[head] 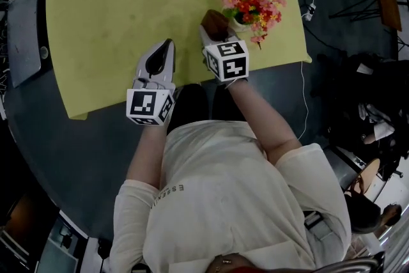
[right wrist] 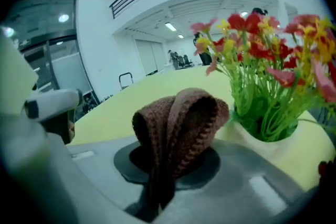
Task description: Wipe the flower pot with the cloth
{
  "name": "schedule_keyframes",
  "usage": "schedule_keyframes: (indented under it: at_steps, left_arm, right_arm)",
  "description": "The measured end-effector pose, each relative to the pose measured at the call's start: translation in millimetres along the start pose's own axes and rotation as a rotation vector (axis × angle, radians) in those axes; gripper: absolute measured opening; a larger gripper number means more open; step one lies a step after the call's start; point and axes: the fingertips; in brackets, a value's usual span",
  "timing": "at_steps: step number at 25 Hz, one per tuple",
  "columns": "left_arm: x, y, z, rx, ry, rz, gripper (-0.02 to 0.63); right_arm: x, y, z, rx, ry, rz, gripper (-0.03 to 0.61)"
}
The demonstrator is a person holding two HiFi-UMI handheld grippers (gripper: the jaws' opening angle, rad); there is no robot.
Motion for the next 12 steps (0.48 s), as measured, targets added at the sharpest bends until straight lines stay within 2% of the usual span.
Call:
schedule_keyframes:
  at_steps: [5, 12]
  left_arm:
    - [-20.0, -7.6, 1.2, -0.024, 0.02, -0.042, 0.016]
    - [-33.0, -18.6, 16.2, -0.069, 0.038, -0.061, 0.016]
  right_arm:
    - [-0.2, -14.0, 25.6, -0.022, -0.174, 0.002, 0.046]
    - [-22.5, 7.9, 39.6, -0.04, -0.271, -0.016, 0.046]
Point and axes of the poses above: the fingertips, and each gripper's own axes: y backward along the fingers, z to its right, x out of its top, and after that the axes turned 3 degrees about x, right-handed
